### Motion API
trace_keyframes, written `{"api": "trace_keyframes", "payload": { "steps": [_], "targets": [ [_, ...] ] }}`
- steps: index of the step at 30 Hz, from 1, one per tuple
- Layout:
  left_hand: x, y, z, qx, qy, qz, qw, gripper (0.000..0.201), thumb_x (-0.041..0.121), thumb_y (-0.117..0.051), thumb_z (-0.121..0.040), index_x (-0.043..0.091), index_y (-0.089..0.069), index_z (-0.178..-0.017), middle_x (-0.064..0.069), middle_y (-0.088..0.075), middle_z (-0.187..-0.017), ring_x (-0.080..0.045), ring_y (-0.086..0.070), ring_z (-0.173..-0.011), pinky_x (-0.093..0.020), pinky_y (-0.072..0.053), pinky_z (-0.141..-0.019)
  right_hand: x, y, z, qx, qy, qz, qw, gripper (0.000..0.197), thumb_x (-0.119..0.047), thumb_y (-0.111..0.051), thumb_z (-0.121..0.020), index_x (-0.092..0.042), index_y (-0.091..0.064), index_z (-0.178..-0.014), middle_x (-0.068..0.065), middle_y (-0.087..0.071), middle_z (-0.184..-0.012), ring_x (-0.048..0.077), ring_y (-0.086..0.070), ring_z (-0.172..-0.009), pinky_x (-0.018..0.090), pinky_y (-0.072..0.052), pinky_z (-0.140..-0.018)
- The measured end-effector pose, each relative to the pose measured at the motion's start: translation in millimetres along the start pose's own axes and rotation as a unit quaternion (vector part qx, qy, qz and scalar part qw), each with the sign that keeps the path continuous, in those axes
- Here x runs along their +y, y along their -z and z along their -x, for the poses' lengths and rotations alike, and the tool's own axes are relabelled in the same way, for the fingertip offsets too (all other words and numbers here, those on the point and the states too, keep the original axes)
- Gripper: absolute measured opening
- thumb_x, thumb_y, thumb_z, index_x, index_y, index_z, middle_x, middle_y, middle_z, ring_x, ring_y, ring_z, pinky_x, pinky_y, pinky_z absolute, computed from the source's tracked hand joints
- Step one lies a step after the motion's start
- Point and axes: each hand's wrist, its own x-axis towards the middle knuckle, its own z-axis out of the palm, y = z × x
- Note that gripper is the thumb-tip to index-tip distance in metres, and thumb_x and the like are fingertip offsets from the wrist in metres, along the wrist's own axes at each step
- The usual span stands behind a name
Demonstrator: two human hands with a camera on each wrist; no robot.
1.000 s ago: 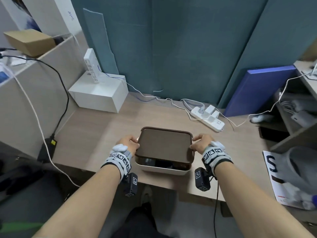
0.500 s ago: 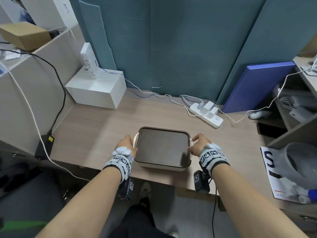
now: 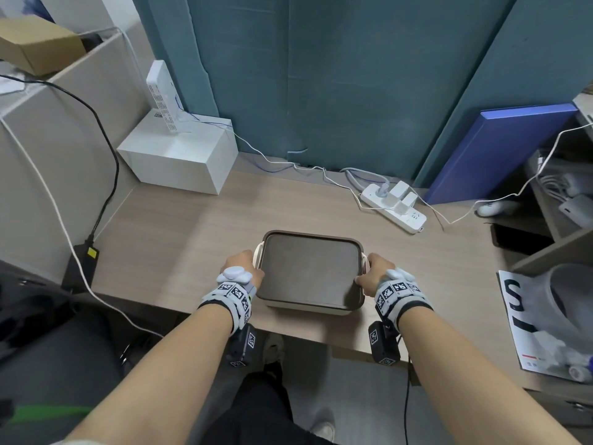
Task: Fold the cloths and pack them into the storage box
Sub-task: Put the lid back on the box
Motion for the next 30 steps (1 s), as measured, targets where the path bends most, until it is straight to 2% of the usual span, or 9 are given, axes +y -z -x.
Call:
{"api": "trace_keyframes", "payload": {
  "steps": [8,12,17,19,22,24,26,28,30],
  "targets": [
    [22,19,-55,0.000,0.015,-0.010,1.000,0.020,0.015,-0.060,-0.081,0.015,-0.057,-0.100,-0.007,-0.063,-0.090,-0.028,-0.063,-0.079,-0.029,-0.046,-0.065,-26,14,-53,-0.003,-0.006,-0.007,1.000,0.028,-0.040,-0.066,-0.079,-0.024,-0.049,-0.096,0.001,-0.066,-0.090,0.026,-0.064,-0.078,0.031,-0.045,-0.062],
    [39,35,-102,0.003,0.017,-0.009,1.000,0.012,0.011,-0.063,-0.082,0.014,-0.056,-0.092,-0.005,-0.060,-0.081,-0.026,-0.059,-0.074,-0.029,-0.046,-0.065,-48,29,-88,0.002,-0.009,-0.014,1.000,0.029,-0.039,-0.067,-0.079,-0.023,-0.049,-0.095,0.002,-0.065,-0.091,0.028,-0.065,-0.080,0.032,-0.047,-0.064],
    [58,47,-161,0.024,0.003,0.036,0.999,0.009,0.019,-0.064,-0.087,0.022,-0.055,-0.087,-0.008,-0.059,-0.087,-0.024,-0.051,-0.077,-0.032,-0.047,-0.074,-73,51,-132,0.001,-0.015,-0.012,1.000,0.032,-0.040,-0.069,-0.083,-0.024,-0.052,-0.104,0.003,-0.068,-0.101,0.027,-0.065,-0.083,0.034,-0.054,-0.074],
    [65,55,-188,0.017,-0.002,0.039,0.999,0.010,0.020,-0.065,-0.087,0.022,-0.056,-0.085,-0.007,-0.057,-0.085,-0.024,-0.051,-0.076,-0.030,-0.044,-0.071,-85,62,-152,0.006,-0.021,0.006,1.000,0.039,-0.040,-0.069,-0.087,-0.024,-0.053,-0.119,0.005,-0.066,-0.109,0.029,-0.062,-0.087,0.034,-0.048,-0.073],
    [72,61,-209,0.015,-0.008,0.045,0.999,0.011,0.019,-0.066,-0.088,0.022,-0.056,-0.085,-0.007,-0.056,-0.085,-0.024,-0.050,-0.076,-0.028,-0.041,-0.070,-90,65,-167,0.018,-0.035,0.015,0.999,0.058,-0.046,-0.070,-0.087,-0.027,-0.048,-0.136,0.008,-0.066,-0.130,0.034,-0.066,-0.106,0.035,-0.045,-0.077],
    [76,64,-218,0.008,-0.013,0.045,0.999,0.011,0.020,-0.067,-0.088,0.022,-0.056,-0.086,-0.006,-0.056,-0.085,-0.024,-0.050,-0.076,-0.027,-0.040,-0.071,-94,65,-175,0.017,-0.045,0.011,0.999,0.059,-0.047,-0.071,-0.085,-0.027,-0.047,-0.136,0.008,-0.066,-0.129,0.034,-0.066,-0.110,0.036,-0.044,-0.078],
    [80,69,-228,0.003,-0.020,0.040,0.999,0.011,0.019,-0.066,-0.088,0.023,-0.056,-0.086,-0.006,-0.056,-0.084,-0.024,-0.050,-0.076,-0.025,-0.039,-0.069,-100,71,-182,0.021,-0.046,0.003,0.999,0.048,-0.039,-0.071,-0.089,-0.023,-0.051,-0.130,0.008,-0.066,-0.121,0.032,-0.064,-0.104,0.034,-0.044,-0.079],
    [82,71,-234,0.006,-0.027,0.040,0.999,0.010,0.017,-0.066,-0.087,0.022,-0.057,-0.085,-0.007,-0.056,-0.084,-0.024,-0.050,-0.076,-0.022,-0.037,-0.060,-106,74,-186,0.014,-0.040,0.022,0.999,0.035,-0.032,-0.067,-0.094,-0.019,-0.053,-0.124,0.008,-0.064,-0.118,0.032,-0.063,-0.102,0.035,-0.048,-0.083],
    [85,74,-237,0.001,-0.033,0.034,0.999,0.013,0.016,-0.065,-0.087,0.023,-0.055,-0.081,-0.007,-0.055,-0.084,-0.025,-0.049,-0.076,-0.018,-0.029,-0.051,-108,71,-192,0.014,-0.043,0.007,0.999,0.035,-0.030,-0.068,-0.094,-0.017,-0.054,-0.124,0.011,-0.064,-0.119,0.034,-0.064,-0.106,0.034,-0.049,-0.088]
  ]
}}
